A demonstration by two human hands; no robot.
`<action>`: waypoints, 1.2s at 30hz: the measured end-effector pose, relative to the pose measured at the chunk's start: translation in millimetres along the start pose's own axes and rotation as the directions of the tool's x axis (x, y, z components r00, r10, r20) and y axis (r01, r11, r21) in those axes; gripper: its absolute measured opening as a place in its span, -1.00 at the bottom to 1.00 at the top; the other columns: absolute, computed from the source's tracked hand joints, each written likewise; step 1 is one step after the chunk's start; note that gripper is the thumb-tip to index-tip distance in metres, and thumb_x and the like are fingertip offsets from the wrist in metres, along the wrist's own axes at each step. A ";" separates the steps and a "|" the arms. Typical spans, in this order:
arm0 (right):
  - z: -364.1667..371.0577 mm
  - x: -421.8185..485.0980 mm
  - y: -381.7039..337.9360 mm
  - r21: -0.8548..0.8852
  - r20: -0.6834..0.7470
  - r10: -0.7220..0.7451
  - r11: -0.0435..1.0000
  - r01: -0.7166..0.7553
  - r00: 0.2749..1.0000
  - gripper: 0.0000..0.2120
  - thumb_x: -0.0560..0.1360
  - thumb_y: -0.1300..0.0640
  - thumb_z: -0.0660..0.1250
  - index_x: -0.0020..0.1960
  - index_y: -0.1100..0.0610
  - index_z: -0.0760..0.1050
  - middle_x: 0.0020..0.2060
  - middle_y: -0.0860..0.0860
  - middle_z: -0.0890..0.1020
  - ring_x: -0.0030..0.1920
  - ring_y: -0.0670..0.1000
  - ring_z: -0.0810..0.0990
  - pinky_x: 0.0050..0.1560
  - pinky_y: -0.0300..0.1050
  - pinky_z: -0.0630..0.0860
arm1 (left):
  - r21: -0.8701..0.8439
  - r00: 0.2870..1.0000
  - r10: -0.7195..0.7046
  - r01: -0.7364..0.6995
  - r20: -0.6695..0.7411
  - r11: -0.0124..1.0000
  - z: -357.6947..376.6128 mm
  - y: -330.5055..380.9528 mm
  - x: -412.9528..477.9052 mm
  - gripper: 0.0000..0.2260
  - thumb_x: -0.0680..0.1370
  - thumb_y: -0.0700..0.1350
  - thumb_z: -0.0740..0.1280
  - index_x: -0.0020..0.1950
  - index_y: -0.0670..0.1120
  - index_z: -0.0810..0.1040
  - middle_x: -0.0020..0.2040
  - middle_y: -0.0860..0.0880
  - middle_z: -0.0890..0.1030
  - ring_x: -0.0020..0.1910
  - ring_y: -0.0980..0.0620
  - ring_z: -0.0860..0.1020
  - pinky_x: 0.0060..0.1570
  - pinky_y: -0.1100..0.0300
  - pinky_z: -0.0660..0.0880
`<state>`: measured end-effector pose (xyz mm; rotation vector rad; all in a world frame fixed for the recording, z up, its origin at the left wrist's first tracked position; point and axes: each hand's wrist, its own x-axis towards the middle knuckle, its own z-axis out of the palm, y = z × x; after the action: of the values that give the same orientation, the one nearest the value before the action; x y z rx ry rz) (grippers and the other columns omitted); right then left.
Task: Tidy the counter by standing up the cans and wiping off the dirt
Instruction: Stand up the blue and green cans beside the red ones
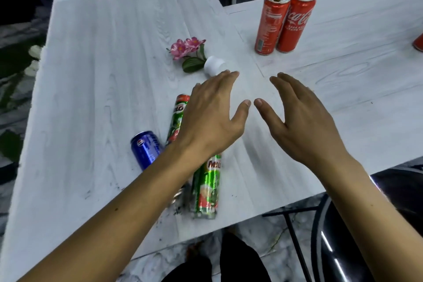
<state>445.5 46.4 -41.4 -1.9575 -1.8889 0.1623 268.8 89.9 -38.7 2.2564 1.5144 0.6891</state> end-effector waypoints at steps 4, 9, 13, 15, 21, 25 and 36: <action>12.3 -28.0 -34.8 0.014 -0.002 0.002 1.000 -0.002 1.000 -0.37 0.67 -0.22 0.14 0.55 0.20 0.35 0.53 0.15 0.40 0.53 0.14 0.35 0.49 0.11 0.29 | 0.040 0.999 -0.032 0.033 -0.035 0.999 -21.6 -14.1 -40.8 -0.44 0.63 0.15 0.30 0.58 -0.06 0.35 0.54 -0.04 0.44 0.51 -0.03 0.37 0.48 -0.02 0.31; 29.7 -56.5 -69.4 0.033 -0.001 0.040 0.999 -0.040 0.999 -0.39 0.67 -0.21 0.18 0.52 0.22 0.37 0.49 0.18 0.45 0.48 0.18 0.40 0.41 0.14 0.37 | 0.064 0.992 -0.099 0.104 -0.078 0.993 -36.4 -29.7 -78.0 -0.45 0.62 0.15 0.32 0.56 -0.04 0.38 0.52 -0.02 0.47 0.49 -0.03 0.40 0.47 -0.06 0.37; 37.7 -73.3 -89.3 0.014 0.015 0.065 0.998 -0.065 0.998 -0.43 0.67 -0.20 0.18 0.45 0.24 0.42 0.37 0.18 0.54 0.33 0.21 0.50 0.20 0.07 0.46 | 0.032 0.980 -0.151 0.157 -0.132 0.987 -48.5 -42.8 -98.9 -0.48 0.61 0.13 0.34 0.51 -0.05 0.42 0.43 -0.03 0.54 0.36 -0.06 0.51 0.30 0.05 0.45; 39.1 -78.8 -96.8 0.012 0.028 0.095 0.995 -0.096 0.995 -0.45 0.68 -0.21 0.17 0.39 0.24 0.45 0.28 0.17 0.58 0.24 0.23 0.54 0.08 0.04 0.47 | 0.031 0.967 -0.198 0.206 -0.162 0.978 -53.2 -51.1 -106.8 -0.48 0.60 0.14 0.36 0.50 -0.04 0.43 0.41 -0.01 0.54 0.35 -0.06 0.50 0.20 0.15 0.38; 41.4 -90.4 -115.9 -0.057 0.077 0.213 0.976 -0.209 0.974 -0.41 0.64 -0.30 0.13 0.27 0.20 0.52 0.17 0.16 0.62 0.13 0.25 0.58 -0.07 0.04 0.46 | 0.025 0.917 -0.331 0.345 -0.222 0.938 -62.9 -78.2 -132.3 -0.40 0.54 0.25 0.39 0.41 -0.12 0.48 0.32 -0.08 0.51 0.30 -0.07 0.49 0.07 0.18 0.34; 45.4 -93.4 -118.9 -0.118 0.120 0.312 0.947 -0.298 0.943 -0.38 0.59 -0.39 0.08 -0.19 0.17 0.42 -0.19 0.09 0.58 -0.17 0.19 0.53 -0.22 0.00 0.40 | -0.072 0.850 -0.507 0.502 -0.145 0.862 -59.3 -91.3 -140.3 -0.29 0.50 0.37 0.34 0.42 -0.15 0.44 0.30 -0.08 0.49 0.22 -0.02 0.52 0.06 0.20 0.36; 63.6 -85.2 -115.7 -0.075 0.206 0.413 0.910 -0.407 0.887 -0.34 0.46 -0.54 0.19 -0.32 0.07 0.31 -0.34 0.01 0.45 -0.33 0.09 0.47 -0.42 -0.14 0.19 | -0.151 0.731 -0.675 0.681 0.097 0.716 -37.5 -99.1 -127.7 -0.27 0.38 0.55 0.31 0.07 -0.11 0.63 -0.02 -0.14 0.66 -0.10 -0.09 0.66 -0.26 0.15 0.45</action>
<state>308.7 -24.0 -73.2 -2.4257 -1.5741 0.4918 131.7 9.2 -85.9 1.3886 1.9914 0.5138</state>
